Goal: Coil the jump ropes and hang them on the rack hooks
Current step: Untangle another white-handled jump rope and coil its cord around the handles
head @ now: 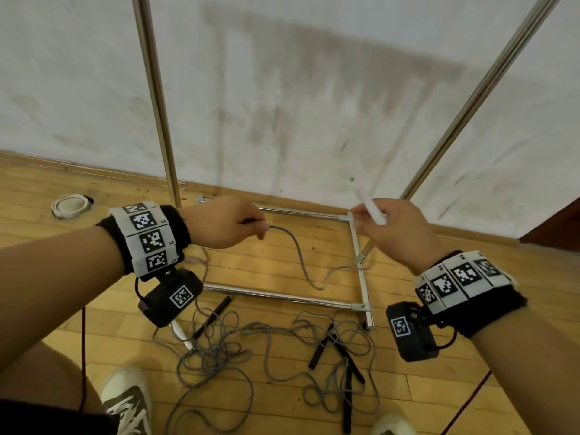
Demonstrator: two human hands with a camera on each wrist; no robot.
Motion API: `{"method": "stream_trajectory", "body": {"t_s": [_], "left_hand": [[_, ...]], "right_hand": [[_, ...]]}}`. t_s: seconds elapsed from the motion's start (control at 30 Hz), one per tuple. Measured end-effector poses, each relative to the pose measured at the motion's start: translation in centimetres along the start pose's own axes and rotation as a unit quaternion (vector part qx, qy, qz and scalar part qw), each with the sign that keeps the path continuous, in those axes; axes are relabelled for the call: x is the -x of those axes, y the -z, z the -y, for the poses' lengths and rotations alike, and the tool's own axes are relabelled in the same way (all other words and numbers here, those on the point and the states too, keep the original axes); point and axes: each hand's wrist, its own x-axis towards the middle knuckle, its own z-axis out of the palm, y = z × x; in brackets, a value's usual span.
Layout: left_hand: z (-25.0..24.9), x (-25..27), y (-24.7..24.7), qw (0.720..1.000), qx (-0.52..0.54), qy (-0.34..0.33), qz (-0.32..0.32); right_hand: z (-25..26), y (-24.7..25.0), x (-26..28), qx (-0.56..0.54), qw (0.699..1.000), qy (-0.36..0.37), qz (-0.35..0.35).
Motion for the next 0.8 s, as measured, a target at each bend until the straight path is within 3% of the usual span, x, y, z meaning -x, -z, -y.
{"method": "stream_trajectory", "body": {"t_s": [0.17,0.3,0.43,0.6,0.8], "left_hand": [[-3.9,-0.1,0.4,0.992,0.077,-0.06,-0.077],[-4.6,0.1,1.1,0.978,0.144,-0.09,-0.125],[-1.7,0.6,0.7,0.994,0.09,-0.059,-0.014],[3.1,1.5,-1.1,0.992,0.006,0.032,0.118],[5.7,2.6,-2.0,0.973,0.11,0.054,0.194]], "right_hand": [[4.4,-2.8,1.9,-0.15,0.977,0.105,0.112],[6.0,-3.7,1.7,-0.149,0.978,0.109,0.097],[6.4,-2.7,0.6,-0.139,0.985,0.104,-0.012],[5.2,0.7,-1.3,-0.194,0.966,0.055,-0.161],[2.7,1.8,-2.1,-0.127,0.972,0.017,-0.198]]}}
